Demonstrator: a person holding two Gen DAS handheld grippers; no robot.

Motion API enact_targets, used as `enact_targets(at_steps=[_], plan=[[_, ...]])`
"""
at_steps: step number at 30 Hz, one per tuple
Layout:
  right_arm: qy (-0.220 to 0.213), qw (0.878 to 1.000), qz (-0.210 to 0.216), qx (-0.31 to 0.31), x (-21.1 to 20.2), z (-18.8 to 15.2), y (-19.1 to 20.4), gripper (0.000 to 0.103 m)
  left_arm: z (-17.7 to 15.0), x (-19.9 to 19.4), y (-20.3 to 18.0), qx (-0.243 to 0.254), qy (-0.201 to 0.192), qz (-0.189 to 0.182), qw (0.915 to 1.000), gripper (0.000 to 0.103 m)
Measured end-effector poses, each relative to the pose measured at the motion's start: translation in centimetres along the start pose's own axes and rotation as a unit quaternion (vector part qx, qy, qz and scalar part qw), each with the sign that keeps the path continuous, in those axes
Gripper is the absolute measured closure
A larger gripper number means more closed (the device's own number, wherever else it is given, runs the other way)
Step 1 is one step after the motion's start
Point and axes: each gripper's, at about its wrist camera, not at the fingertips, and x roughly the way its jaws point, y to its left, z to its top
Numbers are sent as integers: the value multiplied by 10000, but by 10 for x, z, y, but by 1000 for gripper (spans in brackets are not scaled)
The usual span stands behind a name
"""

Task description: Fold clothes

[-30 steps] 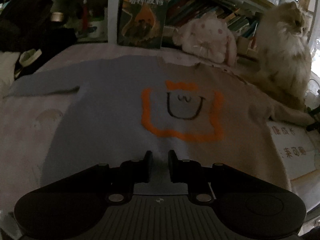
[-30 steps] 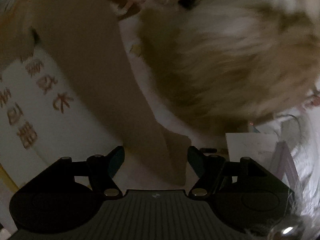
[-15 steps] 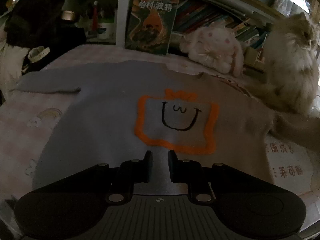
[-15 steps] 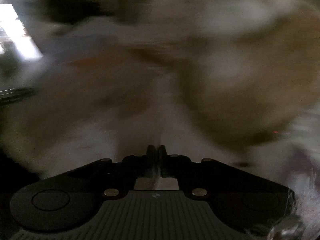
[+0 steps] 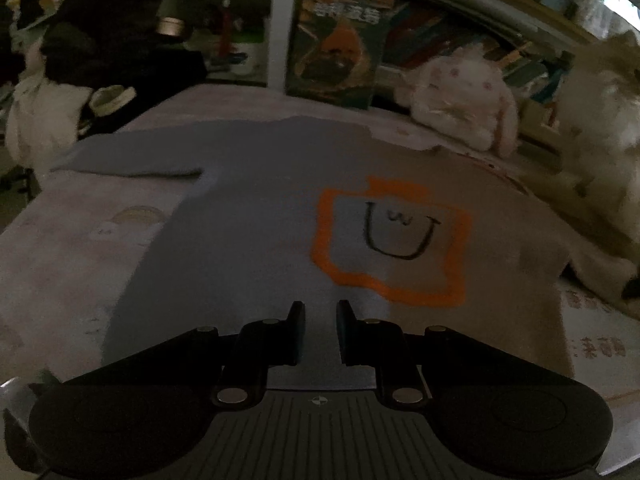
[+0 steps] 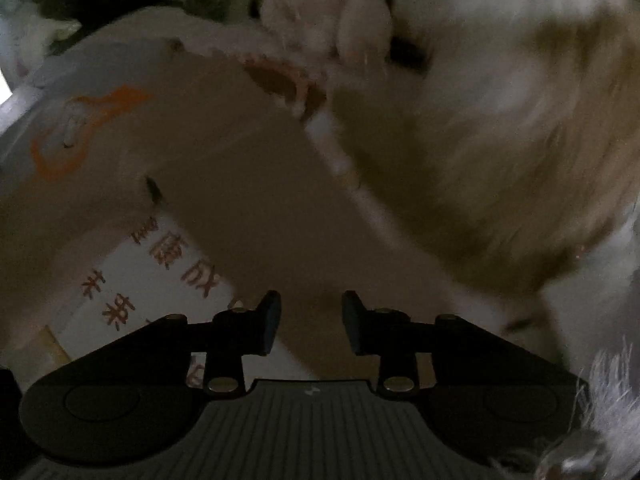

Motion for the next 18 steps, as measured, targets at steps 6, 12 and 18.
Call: enact_targets(at_steps=[6, 12, 18], plan=[[99, 9919, -792, 984, 19, 1, -44, 69, -5, -14, 28, -117, 12, 441, 9990, 85], [-458, 9782, -1520, 1342, 5, -2, -32, 70, -13, -16, 60, -195, 196, 625, 9977, 75], [-739, 9809, 446, 1744, -21, -20, 74, 55, -9, -6, 92, -196, 268, 413, 9986, 64]])
